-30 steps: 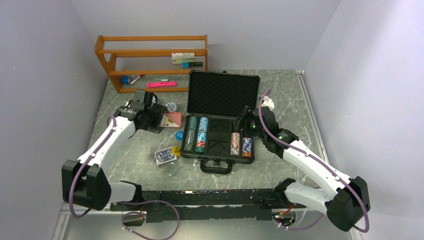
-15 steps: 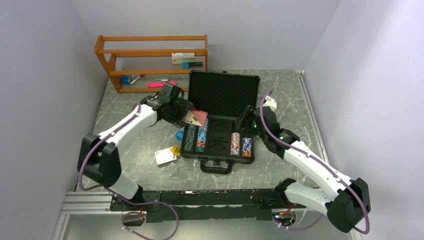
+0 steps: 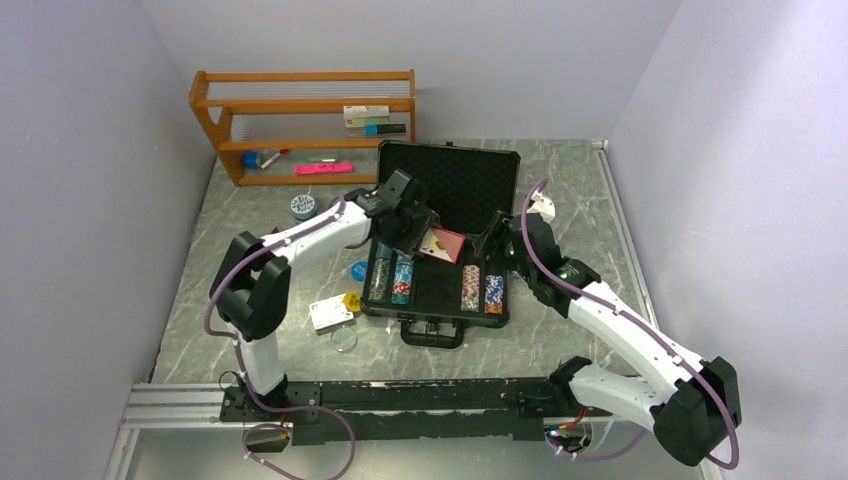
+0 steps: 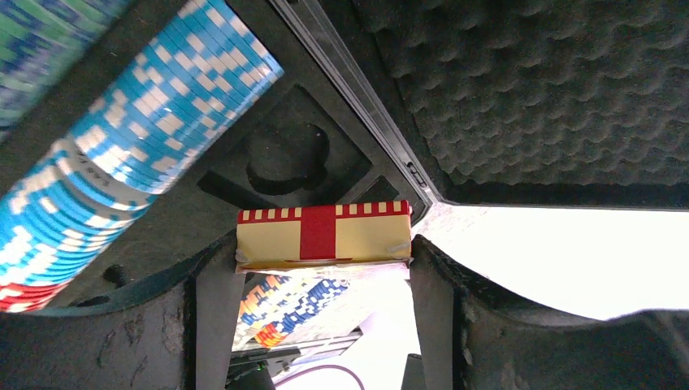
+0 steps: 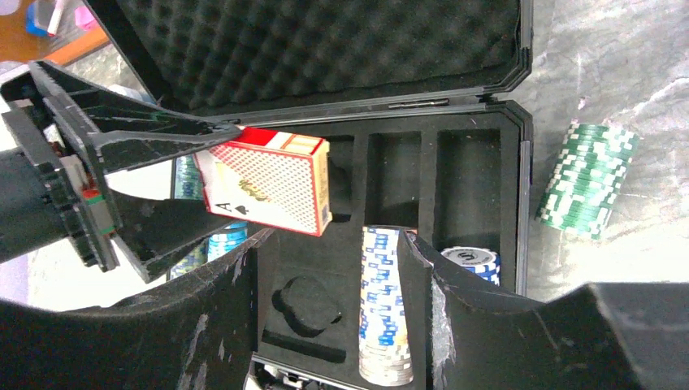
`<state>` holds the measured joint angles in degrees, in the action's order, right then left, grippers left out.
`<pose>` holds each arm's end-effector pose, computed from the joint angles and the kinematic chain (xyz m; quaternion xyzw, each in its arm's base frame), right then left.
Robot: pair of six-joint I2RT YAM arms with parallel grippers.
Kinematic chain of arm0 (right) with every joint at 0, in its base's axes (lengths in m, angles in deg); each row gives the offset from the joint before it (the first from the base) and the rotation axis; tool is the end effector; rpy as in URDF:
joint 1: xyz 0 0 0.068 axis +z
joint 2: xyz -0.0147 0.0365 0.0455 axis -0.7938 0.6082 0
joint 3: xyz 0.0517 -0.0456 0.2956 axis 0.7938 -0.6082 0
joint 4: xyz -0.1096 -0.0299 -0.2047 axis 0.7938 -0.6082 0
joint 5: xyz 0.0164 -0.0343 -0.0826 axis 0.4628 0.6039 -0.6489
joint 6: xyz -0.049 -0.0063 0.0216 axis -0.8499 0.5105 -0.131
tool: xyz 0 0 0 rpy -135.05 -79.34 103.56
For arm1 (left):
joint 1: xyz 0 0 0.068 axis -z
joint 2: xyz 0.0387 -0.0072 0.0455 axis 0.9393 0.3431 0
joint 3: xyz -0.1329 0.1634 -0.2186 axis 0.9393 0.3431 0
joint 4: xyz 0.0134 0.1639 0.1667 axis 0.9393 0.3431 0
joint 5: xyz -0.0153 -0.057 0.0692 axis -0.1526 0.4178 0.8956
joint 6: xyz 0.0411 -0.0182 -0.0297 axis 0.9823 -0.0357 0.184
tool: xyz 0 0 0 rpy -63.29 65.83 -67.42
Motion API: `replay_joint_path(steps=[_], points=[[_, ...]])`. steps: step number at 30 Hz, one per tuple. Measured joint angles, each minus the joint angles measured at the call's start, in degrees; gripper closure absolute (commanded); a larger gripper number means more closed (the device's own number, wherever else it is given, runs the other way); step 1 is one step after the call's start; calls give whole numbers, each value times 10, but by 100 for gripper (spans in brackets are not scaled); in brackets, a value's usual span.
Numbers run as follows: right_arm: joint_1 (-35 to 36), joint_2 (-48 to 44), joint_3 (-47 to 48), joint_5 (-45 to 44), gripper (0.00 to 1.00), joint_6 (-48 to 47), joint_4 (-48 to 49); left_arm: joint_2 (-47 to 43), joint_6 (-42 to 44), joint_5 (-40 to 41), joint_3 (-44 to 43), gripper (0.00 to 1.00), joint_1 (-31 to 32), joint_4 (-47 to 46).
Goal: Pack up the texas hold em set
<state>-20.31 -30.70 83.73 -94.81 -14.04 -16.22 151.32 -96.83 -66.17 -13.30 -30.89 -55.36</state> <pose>0.1575 0.0886 0.3097 0.1405 0.8593 0.2021 0.4484 0.2896 -0.2354 0.2857 -0.4427 0.8484 -0.2686 0.1102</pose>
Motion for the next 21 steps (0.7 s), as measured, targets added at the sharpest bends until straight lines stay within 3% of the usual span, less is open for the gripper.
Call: replay_joint_path(steps=[8,21], points=[[-6,-17,0,-8,40,-2,-14,68,-24,6,-42,63,17,4],[-11,-29,0,-14,40,-7,-23,61,-64,39,-26,62,23,6]])
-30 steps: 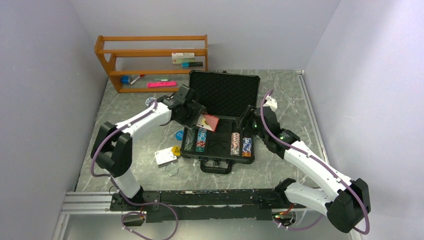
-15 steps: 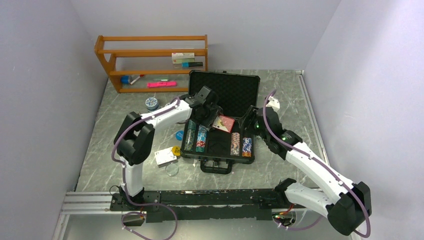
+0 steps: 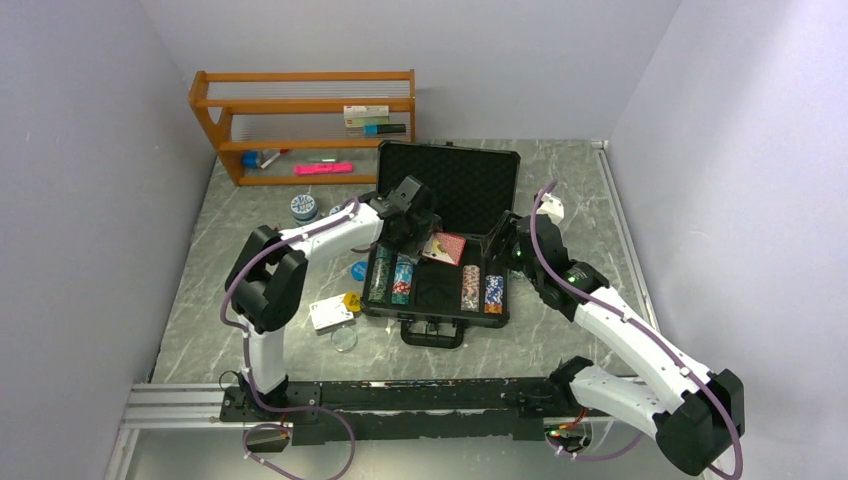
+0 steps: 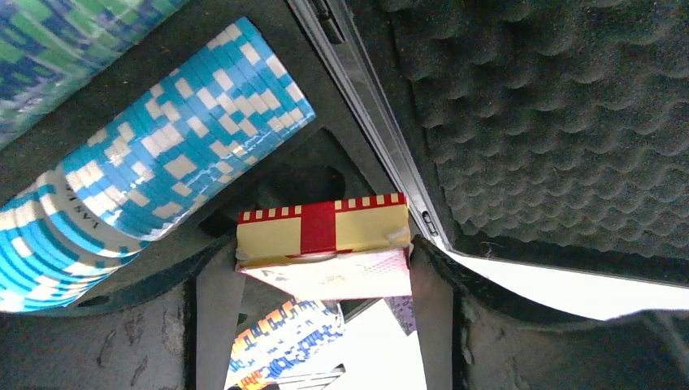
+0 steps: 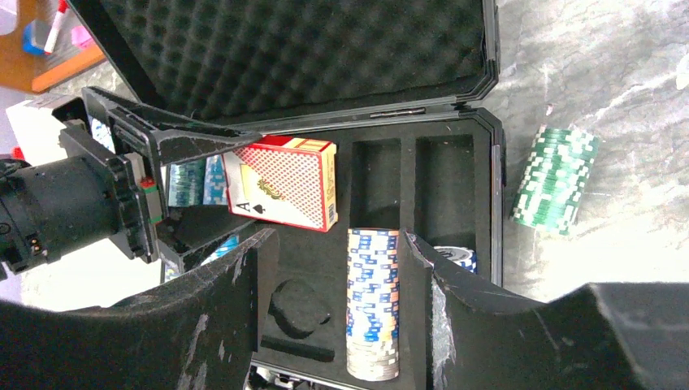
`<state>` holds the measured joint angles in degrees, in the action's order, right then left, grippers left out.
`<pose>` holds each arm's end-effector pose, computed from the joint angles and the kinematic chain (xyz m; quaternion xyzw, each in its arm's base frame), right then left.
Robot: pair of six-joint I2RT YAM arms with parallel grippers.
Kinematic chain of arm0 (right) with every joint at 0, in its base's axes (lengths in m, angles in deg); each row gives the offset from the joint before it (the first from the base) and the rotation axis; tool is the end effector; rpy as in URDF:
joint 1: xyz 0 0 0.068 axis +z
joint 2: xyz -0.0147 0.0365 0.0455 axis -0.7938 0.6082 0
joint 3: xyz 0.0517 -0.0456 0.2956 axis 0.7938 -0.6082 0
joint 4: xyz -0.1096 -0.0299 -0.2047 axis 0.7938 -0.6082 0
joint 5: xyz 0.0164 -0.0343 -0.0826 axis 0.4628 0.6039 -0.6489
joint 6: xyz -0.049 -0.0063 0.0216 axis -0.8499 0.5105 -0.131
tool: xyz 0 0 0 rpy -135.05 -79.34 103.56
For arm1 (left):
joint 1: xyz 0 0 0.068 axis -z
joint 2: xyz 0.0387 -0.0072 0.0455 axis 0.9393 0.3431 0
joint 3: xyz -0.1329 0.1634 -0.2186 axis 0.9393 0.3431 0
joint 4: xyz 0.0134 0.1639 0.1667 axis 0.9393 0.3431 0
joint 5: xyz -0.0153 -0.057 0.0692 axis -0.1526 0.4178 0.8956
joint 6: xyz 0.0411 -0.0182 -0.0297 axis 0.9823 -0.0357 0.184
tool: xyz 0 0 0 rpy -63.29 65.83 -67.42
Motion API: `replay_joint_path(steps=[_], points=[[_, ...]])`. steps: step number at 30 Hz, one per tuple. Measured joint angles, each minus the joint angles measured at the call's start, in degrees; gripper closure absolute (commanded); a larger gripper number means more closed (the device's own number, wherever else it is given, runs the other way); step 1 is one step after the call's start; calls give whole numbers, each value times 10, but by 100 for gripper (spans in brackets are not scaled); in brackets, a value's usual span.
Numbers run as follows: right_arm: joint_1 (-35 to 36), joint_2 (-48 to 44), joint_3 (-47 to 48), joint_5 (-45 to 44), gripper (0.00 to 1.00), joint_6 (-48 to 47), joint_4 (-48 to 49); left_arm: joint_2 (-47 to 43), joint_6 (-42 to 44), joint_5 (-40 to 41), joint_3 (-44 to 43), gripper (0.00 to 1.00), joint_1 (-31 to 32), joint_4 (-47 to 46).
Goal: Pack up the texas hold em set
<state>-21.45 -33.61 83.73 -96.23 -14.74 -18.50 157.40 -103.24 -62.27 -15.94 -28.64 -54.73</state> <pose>0.1489 0.0783 0.3140 0.1500 0.8540 0.1889 0.4609 0.2979 -0.2590 0.2593 -0.4856 0.8354 -0.2330 0.1095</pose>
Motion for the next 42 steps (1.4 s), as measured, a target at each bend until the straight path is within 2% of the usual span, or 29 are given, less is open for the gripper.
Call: replay_joint_path(steps=[7,16,17,21,23,26,36,38,39,42], points=[[-3,0,0,0,40,-3,-1,-8,-1,5,9,62,-1,2],[-6,0,0,0,40,-4,-1,-2,6,-15,7,44,-2,-3],[-6,0,0,0,40,-4,-1,-1,6,-17,7,40,-3,-3],[-6,0,0,2,40,-4,-7,-1,8,-18,7,11,-4,-2],[-6,0,0,3,40,-4,-11,-4,14,-13,7,7,-3,0],[-6,0,0,7,40,-3,-14,-22,22,-2,7,4,2,3],[-7,5,21,15,37,-4,-39,-156,56,7,61,4,-10,-7],[-7,9,27,19,32,-12,-39,-180,73,21,77,4,-14,-7],[-7,13,31,26,26,-21,-38,-195,89,33,88,4,-17,-10],[-7,33,44,50,20,-53,-24,-242,148,71,112,4,-23,-14]])
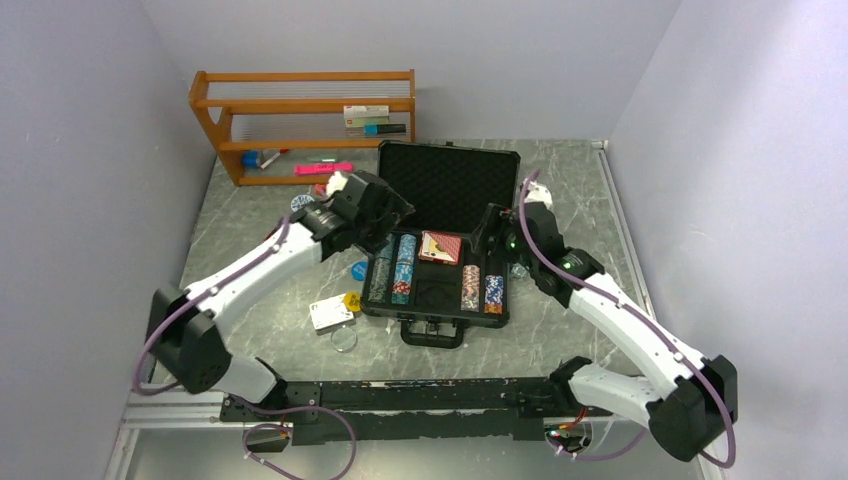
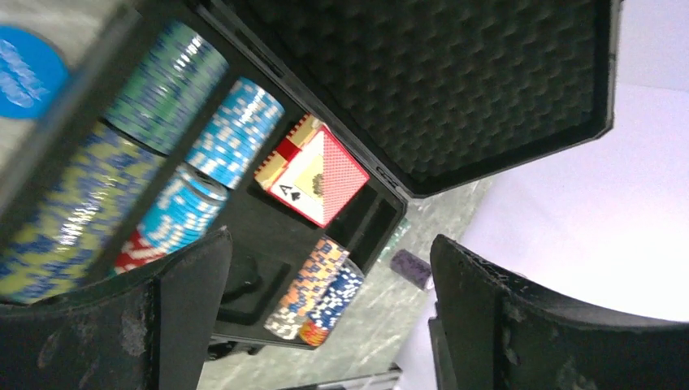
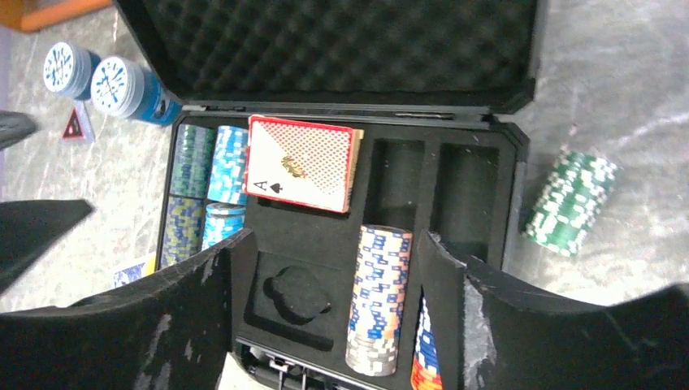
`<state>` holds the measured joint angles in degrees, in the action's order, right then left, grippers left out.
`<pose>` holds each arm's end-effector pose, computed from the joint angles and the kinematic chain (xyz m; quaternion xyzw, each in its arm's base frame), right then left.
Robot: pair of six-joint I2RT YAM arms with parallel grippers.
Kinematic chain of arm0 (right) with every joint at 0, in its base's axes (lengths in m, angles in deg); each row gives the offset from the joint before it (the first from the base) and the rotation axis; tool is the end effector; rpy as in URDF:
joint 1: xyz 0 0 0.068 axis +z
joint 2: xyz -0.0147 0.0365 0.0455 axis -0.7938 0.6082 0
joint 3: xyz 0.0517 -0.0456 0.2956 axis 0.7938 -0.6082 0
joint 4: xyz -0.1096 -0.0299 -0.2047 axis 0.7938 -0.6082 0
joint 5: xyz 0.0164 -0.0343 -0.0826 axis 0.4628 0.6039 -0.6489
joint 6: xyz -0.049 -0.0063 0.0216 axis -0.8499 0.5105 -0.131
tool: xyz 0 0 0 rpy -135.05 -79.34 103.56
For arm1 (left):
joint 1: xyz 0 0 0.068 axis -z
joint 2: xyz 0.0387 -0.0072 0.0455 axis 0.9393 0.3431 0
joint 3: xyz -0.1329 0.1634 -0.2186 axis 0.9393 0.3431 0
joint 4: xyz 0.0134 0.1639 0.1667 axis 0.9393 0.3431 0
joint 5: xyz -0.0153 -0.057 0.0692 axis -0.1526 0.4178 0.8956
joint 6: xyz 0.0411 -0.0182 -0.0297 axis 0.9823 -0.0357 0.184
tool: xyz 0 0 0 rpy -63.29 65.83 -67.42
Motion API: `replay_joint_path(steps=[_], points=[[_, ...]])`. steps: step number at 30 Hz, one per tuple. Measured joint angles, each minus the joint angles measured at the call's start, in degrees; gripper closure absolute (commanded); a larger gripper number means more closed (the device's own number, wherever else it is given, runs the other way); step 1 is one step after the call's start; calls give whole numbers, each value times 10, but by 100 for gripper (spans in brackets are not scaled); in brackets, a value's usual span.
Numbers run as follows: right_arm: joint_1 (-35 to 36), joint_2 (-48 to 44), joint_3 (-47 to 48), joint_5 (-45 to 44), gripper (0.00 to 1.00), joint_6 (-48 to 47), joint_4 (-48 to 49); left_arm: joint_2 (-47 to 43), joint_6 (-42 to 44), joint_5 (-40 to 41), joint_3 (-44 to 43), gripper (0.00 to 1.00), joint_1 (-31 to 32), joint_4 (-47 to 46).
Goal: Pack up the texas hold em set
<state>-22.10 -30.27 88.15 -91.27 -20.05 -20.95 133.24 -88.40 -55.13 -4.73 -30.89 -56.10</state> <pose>0.1598 0.0859 0.3250 0.0937 0.8708 0.1911 0.4431 0.2342 -0.1817 0.3430 -0.3985 0.8336 -0.2919 0.2471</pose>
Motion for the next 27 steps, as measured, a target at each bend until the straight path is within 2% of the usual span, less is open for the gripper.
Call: replay_joint_path(steps=[4,8,13,17,21,27], points=[[17,61,30,11,15,-35,22,-97,108,68,50,5,-11,-8],[65,137,62,5,15,-58,45,-218,248,120,114,9,-21,-53],[103,251,133,-9,27,-79,61,-370,428,181,177,9,-20,-116],[113,328,186,-25,30,-91,64,-443,498,211,216,10,-20,-157],[121,372,215,-39,29,-108,63,-456,538,209,233,11,-20,-185],[125,423,262,-54,27,-137,41,-401,537,209,219,15,-20,-162]])
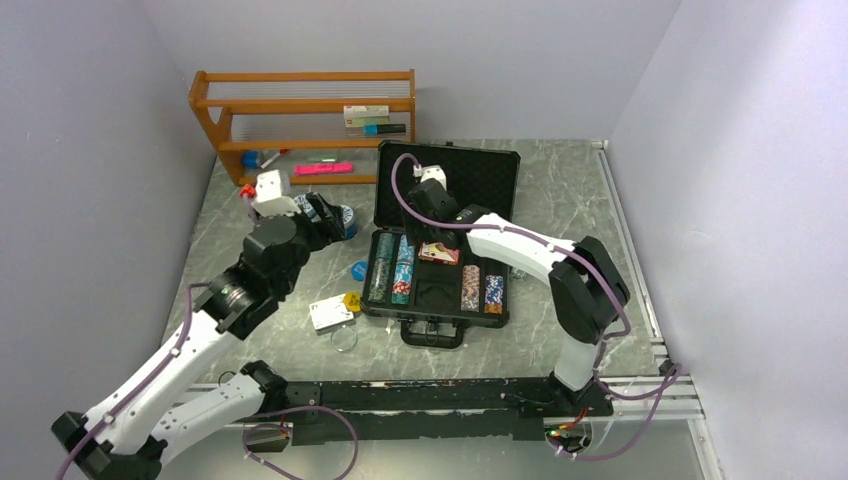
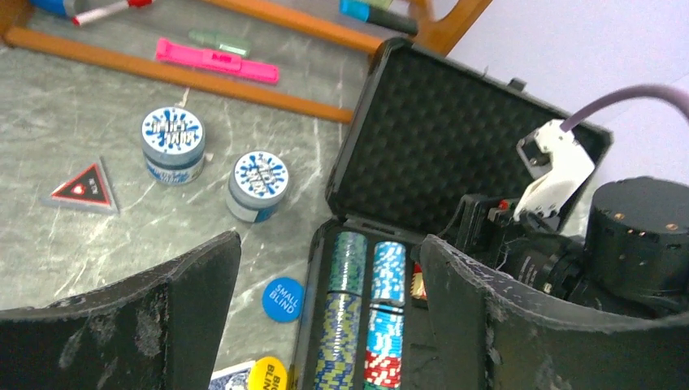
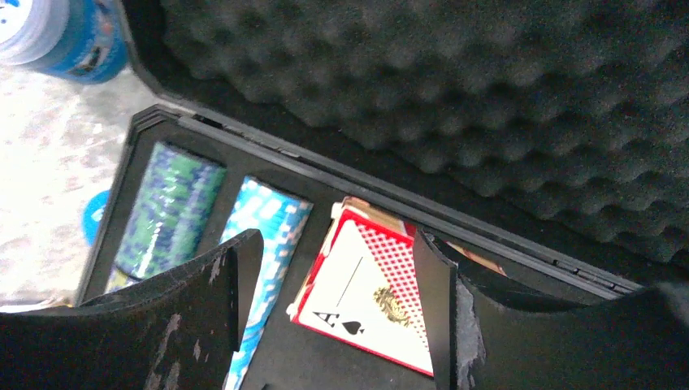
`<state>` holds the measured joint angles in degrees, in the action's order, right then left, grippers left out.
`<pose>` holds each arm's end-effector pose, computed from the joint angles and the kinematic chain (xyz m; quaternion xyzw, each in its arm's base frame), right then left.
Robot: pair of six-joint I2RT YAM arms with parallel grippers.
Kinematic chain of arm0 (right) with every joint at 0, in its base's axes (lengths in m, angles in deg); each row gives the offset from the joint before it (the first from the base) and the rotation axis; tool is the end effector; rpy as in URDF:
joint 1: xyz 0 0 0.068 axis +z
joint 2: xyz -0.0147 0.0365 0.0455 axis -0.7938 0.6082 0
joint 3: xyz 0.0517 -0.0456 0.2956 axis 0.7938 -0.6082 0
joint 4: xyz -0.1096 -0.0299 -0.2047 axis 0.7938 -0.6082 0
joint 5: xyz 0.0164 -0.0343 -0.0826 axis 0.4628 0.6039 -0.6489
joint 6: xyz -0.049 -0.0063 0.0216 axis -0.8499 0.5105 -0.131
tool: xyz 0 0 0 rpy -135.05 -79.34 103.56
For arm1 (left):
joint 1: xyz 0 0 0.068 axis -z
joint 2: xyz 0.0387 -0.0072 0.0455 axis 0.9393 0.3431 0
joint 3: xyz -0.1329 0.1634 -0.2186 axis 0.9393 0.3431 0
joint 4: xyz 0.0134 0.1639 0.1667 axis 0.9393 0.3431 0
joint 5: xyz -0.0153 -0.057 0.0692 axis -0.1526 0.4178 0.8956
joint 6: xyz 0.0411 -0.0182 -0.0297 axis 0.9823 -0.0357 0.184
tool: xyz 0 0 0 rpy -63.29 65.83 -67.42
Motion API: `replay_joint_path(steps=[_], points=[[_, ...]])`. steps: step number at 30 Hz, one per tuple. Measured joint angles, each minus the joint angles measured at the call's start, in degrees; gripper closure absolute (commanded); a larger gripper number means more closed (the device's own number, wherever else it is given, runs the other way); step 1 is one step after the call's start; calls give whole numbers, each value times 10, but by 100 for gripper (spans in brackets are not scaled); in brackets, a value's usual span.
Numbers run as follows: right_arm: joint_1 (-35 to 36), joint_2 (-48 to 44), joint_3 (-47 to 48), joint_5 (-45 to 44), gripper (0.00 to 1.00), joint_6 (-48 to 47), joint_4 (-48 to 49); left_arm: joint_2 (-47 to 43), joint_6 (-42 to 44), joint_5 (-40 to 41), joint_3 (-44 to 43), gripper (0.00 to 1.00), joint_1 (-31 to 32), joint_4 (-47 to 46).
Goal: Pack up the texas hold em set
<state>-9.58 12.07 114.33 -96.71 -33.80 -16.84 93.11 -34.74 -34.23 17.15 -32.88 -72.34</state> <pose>0.2798 0.2466 0.2822 -0.1049 0.9100 0.0935 0.3901 0.1093 -0.0594 0.3857 -0.1395 0.7522 -0.1743 0.6200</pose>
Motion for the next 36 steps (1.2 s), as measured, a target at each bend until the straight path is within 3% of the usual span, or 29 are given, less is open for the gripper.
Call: replay_joint_path(steps=[5,10,14,23,33,36], points=[[0,42,32,-28,32,-10,-33,38,-15,2,-6,15,0,37],[3,52,36,-65,43,-8,-59,34,-16,2,-6,16,0,44],[13,53,39,-86,46,-4,-61,22,-20,4,-6,17,0,44],[11,53,40,-55,44,-9,-70,-28,-34,28,-2,16,0,41],[-3,52,51,-37,41,-16,-84,-13,-38,35,-2,16,0,42],[-16,51,50,-37,36,-7,-75,-8,-39,34,-2,16,0,42]])
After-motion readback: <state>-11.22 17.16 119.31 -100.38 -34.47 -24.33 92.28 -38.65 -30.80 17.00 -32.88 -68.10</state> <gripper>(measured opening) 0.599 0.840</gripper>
